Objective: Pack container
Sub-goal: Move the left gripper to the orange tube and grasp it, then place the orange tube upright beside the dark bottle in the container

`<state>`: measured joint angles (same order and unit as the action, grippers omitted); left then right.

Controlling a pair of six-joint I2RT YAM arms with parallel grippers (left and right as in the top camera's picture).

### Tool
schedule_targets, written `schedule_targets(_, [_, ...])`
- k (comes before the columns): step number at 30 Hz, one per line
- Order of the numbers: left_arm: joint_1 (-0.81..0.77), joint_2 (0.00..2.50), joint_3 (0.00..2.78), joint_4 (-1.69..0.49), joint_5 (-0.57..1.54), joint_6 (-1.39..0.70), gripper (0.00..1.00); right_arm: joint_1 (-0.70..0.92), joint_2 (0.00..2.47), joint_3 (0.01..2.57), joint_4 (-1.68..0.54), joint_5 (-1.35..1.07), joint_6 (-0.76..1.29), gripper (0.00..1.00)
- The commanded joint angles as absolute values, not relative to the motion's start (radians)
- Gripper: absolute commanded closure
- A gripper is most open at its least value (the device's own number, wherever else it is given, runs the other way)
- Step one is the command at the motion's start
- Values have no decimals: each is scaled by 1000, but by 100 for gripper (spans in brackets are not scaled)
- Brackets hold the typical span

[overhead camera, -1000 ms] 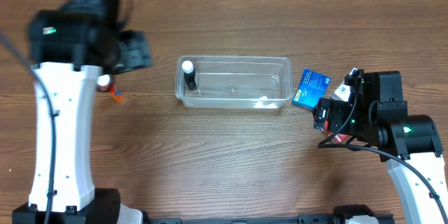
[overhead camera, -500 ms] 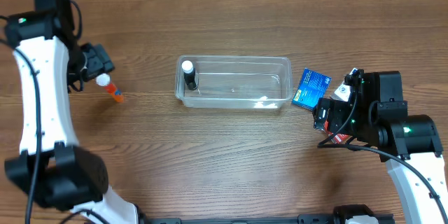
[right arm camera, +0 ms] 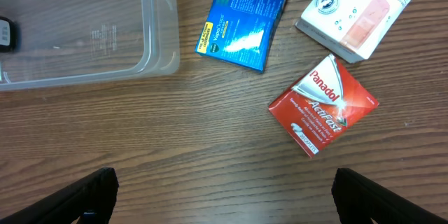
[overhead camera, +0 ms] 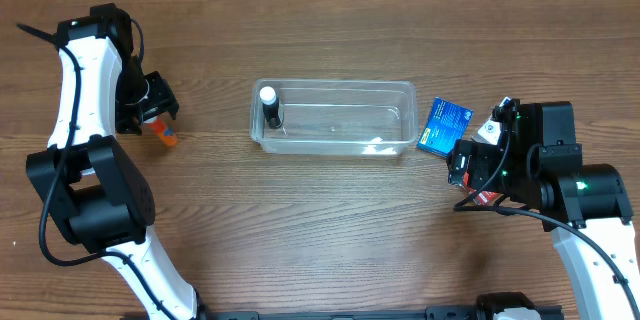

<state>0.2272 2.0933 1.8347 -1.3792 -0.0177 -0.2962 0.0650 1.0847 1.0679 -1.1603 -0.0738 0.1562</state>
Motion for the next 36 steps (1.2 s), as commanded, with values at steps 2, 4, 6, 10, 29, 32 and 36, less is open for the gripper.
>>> schedule_targets(2, [227, 2104, 1827, -1383, -11, -291, 55, 59, 1080, 1092, -1155, -73, 150, 0])
schedule_targets(4, [227, 2104, 1827, -1382, -11, -291, 62, 59, 1080, 1092, -1155, -72, 150, 0])
schedule_targets(6, [227, 2104, 1827, -1382, -13, -291, 70, 59, 1080, 1092, -1155, -73, 150, 0])
schedule_targets(10, [222, 2097, 1829, -1393, -30, -292, 85, 59, 1080, 1092, -1155, -73, 150, 0])
schedule_targets(29, [-331, 1742, 1784, -1428, -30, -338, 94, 59, 1080, 1092, -1158, -73, 150, 0])
schedule_targets(32, [-345, 1811, 1779, -1408, -25, -337, 94, 59, 1080, 1092, -1158, -73, 151, 0])
schedule_targets(36, [-347, 1905, 1779, -1405, -29, -337, 94, 59, 1080, 1092, -1162, -73, 151, 0])
